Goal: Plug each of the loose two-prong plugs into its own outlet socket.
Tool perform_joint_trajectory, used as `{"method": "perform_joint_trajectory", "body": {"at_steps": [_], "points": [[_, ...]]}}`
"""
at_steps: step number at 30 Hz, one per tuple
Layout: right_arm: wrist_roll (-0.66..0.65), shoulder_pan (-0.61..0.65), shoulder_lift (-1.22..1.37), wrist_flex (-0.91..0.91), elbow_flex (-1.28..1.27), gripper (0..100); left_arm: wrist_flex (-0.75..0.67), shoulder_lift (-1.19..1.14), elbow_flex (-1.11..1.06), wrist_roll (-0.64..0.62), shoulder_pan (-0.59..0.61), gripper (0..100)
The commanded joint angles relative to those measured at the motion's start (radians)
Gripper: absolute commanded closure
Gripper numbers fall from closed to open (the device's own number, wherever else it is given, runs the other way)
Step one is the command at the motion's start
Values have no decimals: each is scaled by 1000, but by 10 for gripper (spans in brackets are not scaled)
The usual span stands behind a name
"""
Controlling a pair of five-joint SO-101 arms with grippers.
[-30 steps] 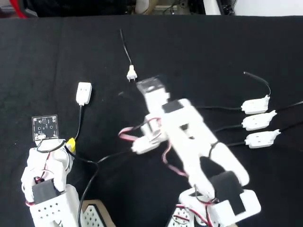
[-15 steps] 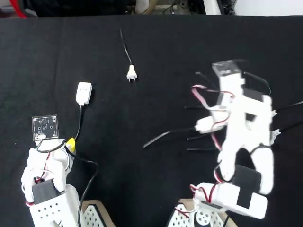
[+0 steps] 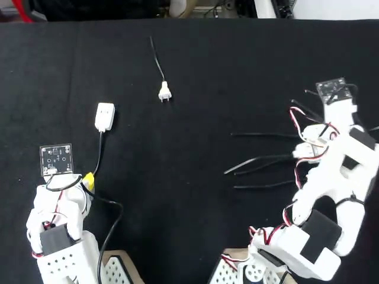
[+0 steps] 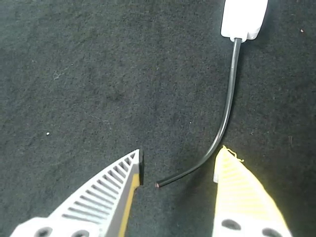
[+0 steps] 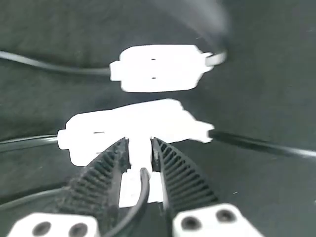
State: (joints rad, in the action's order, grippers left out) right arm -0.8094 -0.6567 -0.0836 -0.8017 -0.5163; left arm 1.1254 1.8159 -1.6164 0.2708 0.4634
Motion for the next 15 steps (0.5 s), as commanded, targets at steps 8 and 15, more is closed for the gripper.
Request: {"method": "perform_joint_trajectory", "body": {"at_steps": [8, 15], "points": [[-11, -38, 116, 207, 62, 983, -23, 5, 5, -2, 2, 758], [-6, -34, 117, 204, 62, 982, -23, 5, 5, -2, 2, 758]]}}
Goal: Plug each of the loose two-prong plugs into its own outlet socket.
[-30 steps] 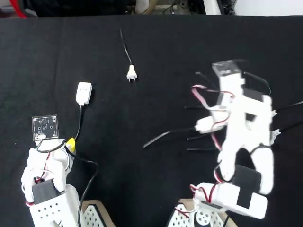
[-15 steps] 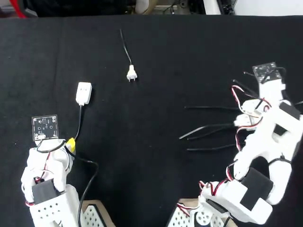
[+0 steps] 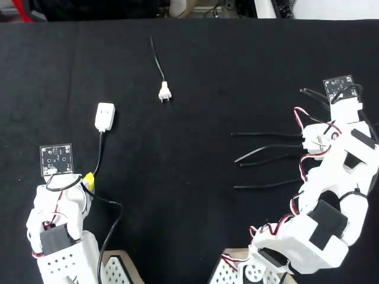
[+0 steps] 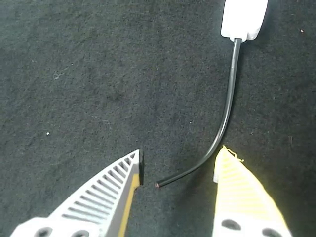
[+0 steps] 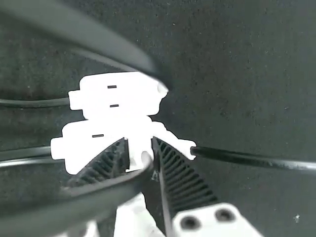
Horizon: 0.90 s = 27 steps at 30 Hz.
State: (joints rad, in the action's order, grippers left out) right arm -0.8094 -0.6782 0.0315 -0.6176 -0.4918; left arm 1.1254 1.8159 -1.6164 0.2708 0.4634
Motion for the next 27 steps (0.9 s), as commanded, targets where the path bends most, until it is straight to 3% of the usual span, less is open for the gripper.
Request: {"method": "perform_joint_trajectory", "body": {"at_steps": [1, 3, 6, 11, 20, 27], "points": [[-5, -11, 2, 20, 38, 982, -23, 5, 5, -2, 2, 758], [-5, -3, 2, 18, 38, 961, -23, 5, 5, -2, 2, 758], [-3, 6, 2, 0, 38, 848, -23, 5, 5, -2, 2, 758], [-5, 57, -47, -172, 82, 667, -23, 5, 7, -2, 2, 758], [57, 206, -331, -531, 306, 660, -17, 5, 8, -3, 2, 758], [308, 535, -389, -686, 461, 701, -14, 5, 4, -2, 7, 758]]}}
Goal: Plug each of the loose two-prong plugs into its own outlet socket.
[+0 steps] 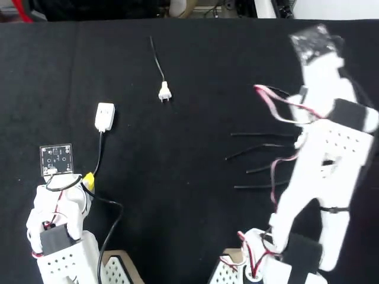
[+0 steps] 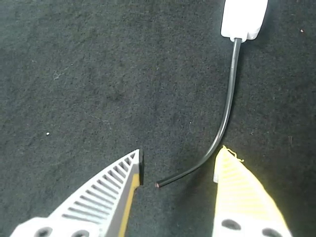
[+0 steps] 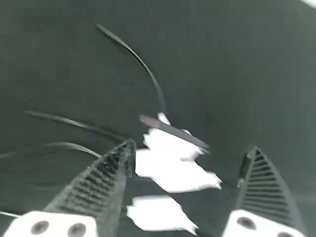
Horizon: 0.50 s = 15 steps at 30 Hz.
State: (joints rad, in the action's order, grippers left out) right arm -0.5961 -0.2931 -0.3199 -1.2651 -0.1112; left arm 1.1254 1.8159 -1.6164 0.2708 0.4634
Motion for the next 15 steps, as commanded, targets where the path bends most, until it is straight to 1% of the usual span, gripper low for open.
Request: {"method": "perform_joint_trajectory", "body": {"at_steps": [1, 5, 7, 11, 15], "points": [[129, 210, -31, -40, 82, 722, -14, 5, 4, -2, 7, 758], [276, 413, 68, 29, 94, 809, -23, 5, -13, 2, 2, 756], [339, 482, 166, 112, 97, 843, -23, 5, -22, 43, 1, 758], [420, 568, 410, 249, 151, 853, -14, 5, -24, 75, 1, 758], [503, 601, 676, 258, 361, 852, -14, 5, -24, 77, 1, 758]]}}
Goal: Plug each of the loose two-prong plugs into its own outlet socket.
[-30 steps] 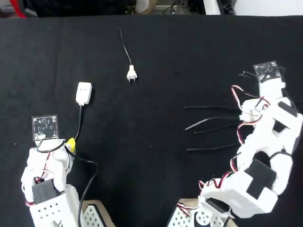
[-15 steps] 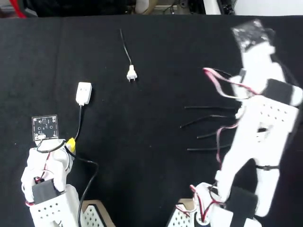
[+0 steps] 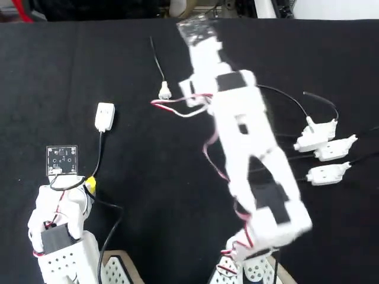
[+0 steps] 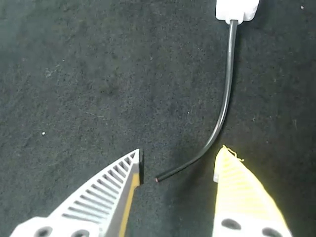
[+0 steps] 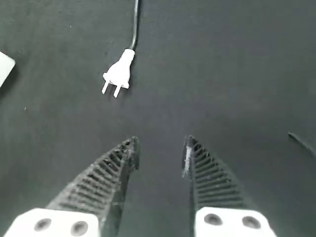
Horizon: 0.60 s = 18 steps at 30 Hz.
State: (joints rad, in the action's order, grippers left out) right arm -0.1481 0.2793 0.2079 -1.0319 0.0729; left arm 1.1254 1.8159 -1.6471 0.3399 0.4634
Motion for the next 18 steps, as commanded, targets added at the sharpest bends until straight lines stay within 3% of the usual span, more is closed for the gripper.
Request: {"method": "perform_joint_trajectory", "body": {"at_steps": [1, 9, 13, 18], "points": [[77, 37, 205, 23, 234, 852, -14, 5, 7, 8, 1, 758], [153, 129, 432, -173, 607, 853, -21, 5, -4, 12, 1, 758], [175, 167, 532, -161, 684, 853, -21, 5, -4, 12, 1, 758], [307, 170, 674, -91, 782, 815, -15, 5, -4, 12, 1, 758]]}}
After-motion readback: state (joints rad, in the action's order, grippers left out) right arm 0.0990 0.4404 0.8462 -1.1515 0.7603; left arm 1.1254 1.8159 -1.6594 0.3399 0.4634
